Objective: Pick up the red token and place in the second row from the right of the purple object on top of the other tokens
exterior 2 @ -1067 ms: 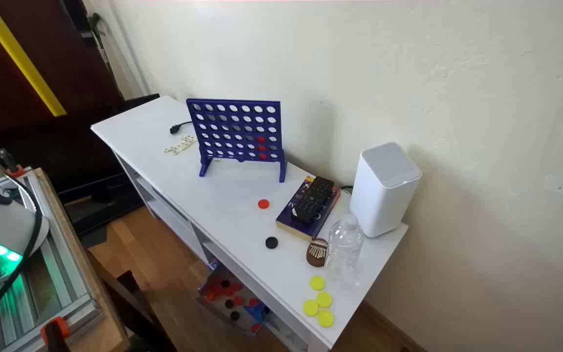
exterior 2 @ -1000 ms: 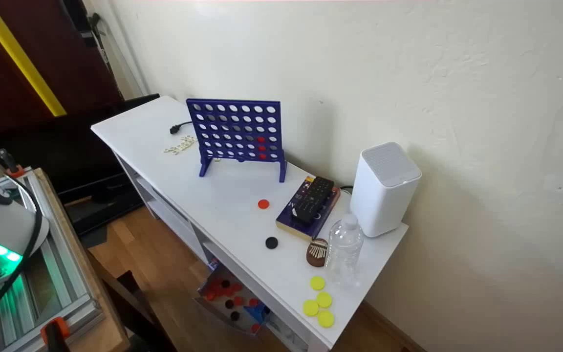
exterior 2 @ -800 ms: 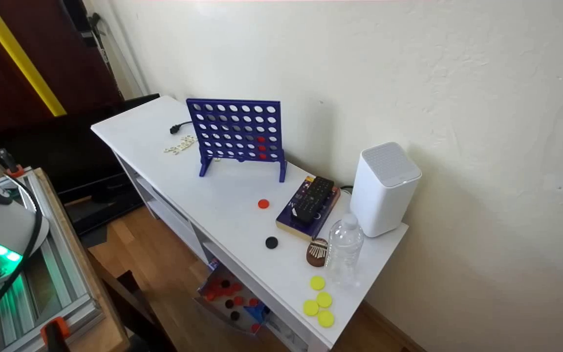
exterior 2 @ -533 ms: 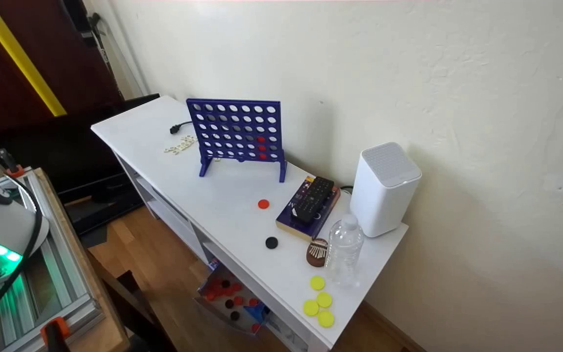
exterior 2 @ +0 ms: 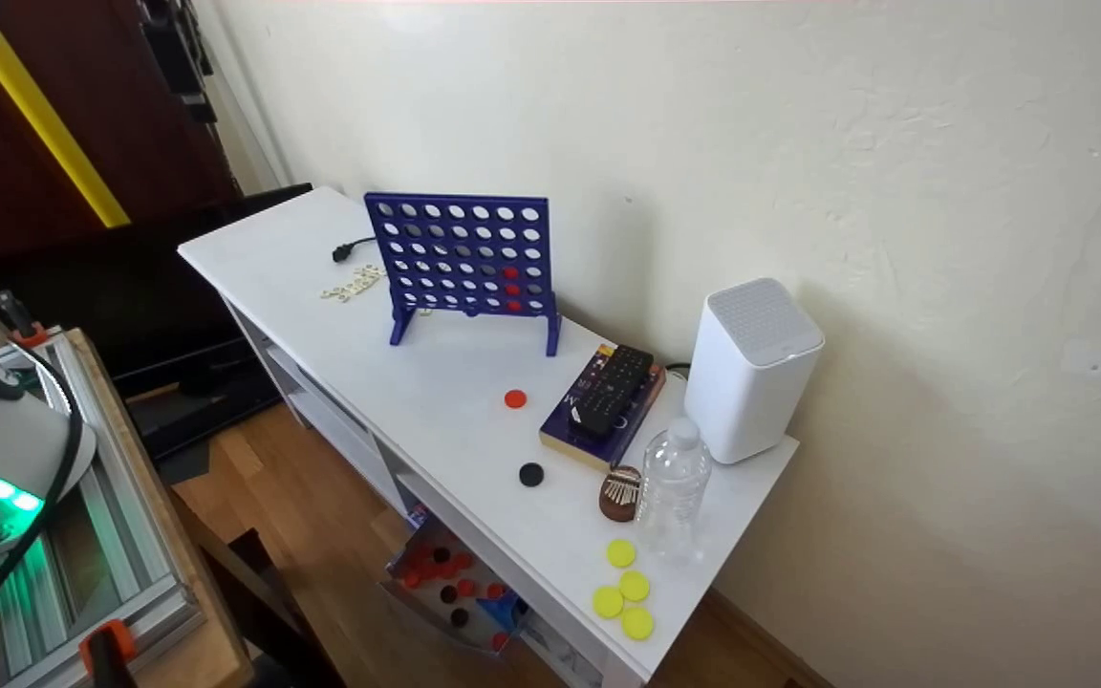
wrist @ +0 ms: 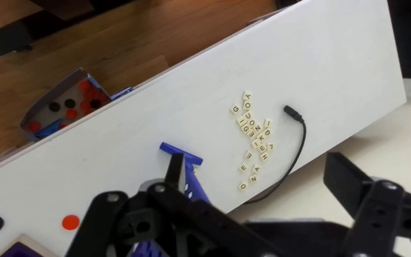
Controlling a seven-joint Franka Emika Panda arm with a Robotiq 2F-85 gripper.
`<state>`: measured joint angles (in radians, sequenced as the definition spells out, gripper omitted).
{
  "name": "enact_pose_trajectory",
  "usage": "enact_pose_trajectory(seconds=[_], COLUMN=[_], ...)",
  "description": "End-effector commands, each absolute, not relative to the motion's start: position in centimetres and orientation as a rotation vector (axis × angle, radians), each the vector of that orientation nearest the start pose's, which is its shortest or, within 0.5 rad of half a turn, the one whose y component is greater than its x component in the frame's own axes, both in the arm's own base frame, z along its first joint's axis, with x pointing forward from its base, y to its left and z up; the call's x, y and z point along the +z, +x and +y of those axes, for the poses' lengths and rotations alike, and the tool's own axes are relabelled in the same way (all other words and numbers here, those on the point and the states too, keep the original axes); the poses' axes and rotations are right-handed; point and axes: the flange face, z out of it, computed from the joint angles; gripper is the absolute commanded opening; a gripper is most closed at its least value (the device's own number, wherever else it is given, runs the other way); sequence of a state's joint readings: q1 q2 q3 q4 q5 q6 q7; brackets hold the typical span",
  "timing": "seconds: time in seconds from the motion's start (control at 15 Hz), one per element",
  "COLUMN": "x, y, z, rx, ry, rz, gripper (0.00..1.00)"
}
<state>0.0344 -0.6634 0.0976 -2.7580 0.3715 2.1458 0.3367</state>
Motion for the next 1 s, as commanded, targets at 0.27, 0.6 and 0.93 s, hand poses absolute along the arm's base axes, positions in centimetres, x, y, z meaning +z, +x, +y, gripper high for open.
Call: enact_pose_trajectory(seconds=[0.27,0.6,0.93], x=[39.9,36.6,32.9], y=[33.9,35.1,37.4], z=[-6.0,-9.0,-10.8], rx=[-0.046,-0.054,-0.046], ry=[-2.891,-3.074,-3.153], rz=[0.793,0.649,0.407], gripper=[1.0,1.0,1.0])
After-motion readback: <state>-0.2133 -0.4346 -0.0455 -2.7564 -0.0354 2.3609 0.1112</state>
